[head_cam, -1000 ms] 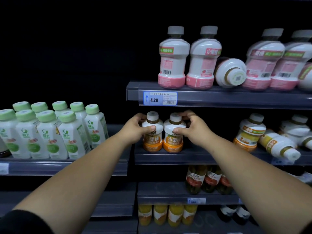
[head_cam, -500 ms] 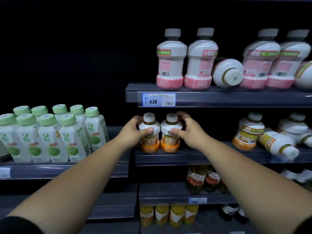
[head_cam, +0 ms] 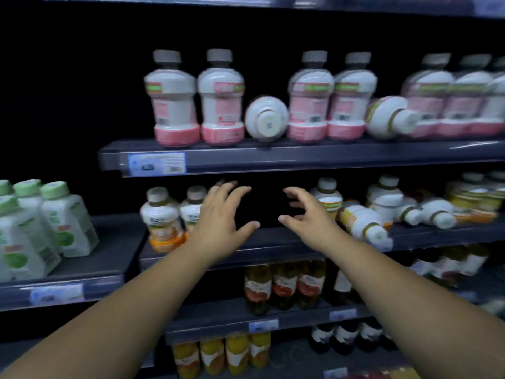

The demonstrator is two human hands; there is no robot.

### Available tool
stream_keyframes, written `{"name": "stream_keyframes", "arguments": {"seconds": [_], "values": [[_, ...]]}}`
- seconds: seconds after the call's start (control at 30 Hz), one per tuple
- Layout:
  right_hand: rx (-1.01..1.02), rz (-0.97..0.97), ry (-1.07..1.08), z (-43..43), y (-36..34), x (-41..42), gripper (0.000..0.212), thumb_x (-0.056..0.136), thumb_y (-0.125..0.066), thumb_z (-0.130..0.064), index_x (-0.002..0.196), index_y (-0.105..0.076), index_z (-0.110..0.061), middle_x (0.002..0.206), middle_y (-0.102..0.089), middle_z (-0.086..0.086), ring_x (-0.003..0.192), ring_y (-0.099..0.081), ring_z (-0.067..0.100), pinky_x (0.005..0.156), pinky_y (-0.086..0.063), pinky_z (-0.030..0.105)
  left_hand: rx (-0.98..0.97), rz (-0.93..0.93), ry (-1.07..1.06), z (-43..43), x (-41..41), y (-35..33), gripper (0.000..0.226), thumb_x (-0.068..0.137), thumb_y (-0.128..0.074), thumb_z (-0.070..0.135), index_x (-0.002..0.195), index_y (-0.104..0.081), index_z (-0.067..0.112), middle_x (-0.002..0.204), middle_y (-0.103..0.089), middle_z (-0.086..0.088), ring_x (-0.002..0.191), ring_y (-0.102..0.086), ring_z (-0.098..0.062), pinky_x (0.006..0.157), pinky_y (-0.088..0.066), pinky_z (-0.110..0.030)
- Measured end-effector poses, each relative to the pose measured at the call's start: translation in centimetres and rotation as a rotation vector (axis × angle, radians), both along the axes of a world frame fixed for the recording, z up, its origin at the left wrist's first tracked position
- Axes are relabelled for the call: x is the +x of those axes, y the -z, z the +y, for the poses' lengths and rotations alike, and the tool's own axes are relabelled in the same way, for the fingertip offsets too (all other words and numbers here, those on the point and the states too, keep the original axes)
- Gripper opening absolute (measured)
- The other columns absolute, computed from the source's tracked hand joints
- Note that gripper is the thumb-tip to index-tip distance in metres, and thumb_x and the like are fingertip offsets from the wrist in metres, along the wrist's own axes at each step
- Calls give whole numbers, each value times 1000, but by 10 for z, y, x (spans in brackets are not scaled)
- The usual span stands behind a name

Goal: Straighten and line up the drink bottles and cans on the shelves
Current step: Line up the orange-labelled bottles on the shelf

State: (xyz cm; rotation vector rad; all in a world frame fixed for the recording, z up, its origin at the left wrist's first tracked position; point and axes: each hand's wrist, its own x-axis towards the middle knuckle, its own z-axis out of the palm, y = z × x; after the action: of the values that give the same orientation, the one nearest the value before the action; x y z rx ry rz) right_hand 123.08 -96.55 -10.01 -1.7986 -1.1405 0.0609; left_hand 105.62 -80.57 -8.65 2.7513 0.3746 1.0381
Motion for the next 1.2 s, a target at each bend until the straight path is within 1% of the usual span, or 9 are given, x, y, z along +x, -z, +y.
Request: {"name": "stream_keyframes", "arguments": {"seconds": [0.13,0.2,0.4,0.53,0.7,0.9,1.03,1.1,1.2], "values": [[22,-36,86,-61,-14,42,51,80,-75,-22,116,-52,-48,119,-57,-8,111,-59,9,95,-53,40,-326,14,132,-56,65,4,74,77,-79,41,141,-46,20,132,-49,-5,126,-47,-19,108,-34,-25],[4,-67,119,-85,-19,61,48,81,-76,-16,117,-56,-41,118,-58,-6,111,-59,9,92,-54,41,-426,15,134,-74,92,3,77,76,-83,32,142,-45,20,132,-49,-4,122,-47,-14,102,-32,-18],[-182,-143,182,-128,-24,98,51,82,-79,-26,128,-59,-24,124,-55,-4,116,-54,12,99,-45,29,-651,62,102,-93,150,6,83,73,-86,28,143,-42,20,136,-54,-4,122,-52,-15,100,-42,-27],[-318,-170,245,-139,-11,102,46,72,-85,-40,108,-58,-27,109,-49,-7,103,-49,13,85,-44,30,-734,67,80,-89,175,7,96,57,-85,46,140,-46,20,126,-64,-3,114,-60,-19,101,-49,-39],[-343,-66,235,-143,5,103,49,64,-87,-45,89,-48,-29,93,-43,-14,81,-46,7,69,-38,28,-831,67,76,-91,191,12,77,67,-88,31,133,-49,25,120,-66,-1,109,-63,-22,100,-50,-45],[-297,-111,271,-133,6,98,29,71,-76,-30,85,-53,-24,92,-51,-11,86,-53,16,75,-49,37,-888,23,134,-81,174,10,68,67,-89,19,124,-52,26,118,-67,-2,109,-64,-21,102,-49,-44],[-207,-62,241,-113,-11,93,28,71,-73,-24,94,-56,-27,95,-60,-10,87,-58,13,74,-51,35,-919,29,115,-60,142,3,69,73,-86,8,131,-50,20,118,-65,-2,112,-62,-21,101,-48,-39],[-127,-5,201,-96,-21,90,34,71,-73,-20,99,-57,-31,98,-64,-9,90,-61,13,78,-52,33,-916,59,77,-46,122,2,71,71,-87,15,131,-48,20,119,-64,-1,114,-62,-22,99,-49,-36],[11,89,129,-66,-29,84,42,75,-76,-22,111,-58,-34,105,-68,-11,97,-65,10,88,-53,31,-791,104,-84,-24,95,1,94,56,-85,54,135,-46,24,126,-61,-1,116,-59,-21,101,-49,-36]]}}
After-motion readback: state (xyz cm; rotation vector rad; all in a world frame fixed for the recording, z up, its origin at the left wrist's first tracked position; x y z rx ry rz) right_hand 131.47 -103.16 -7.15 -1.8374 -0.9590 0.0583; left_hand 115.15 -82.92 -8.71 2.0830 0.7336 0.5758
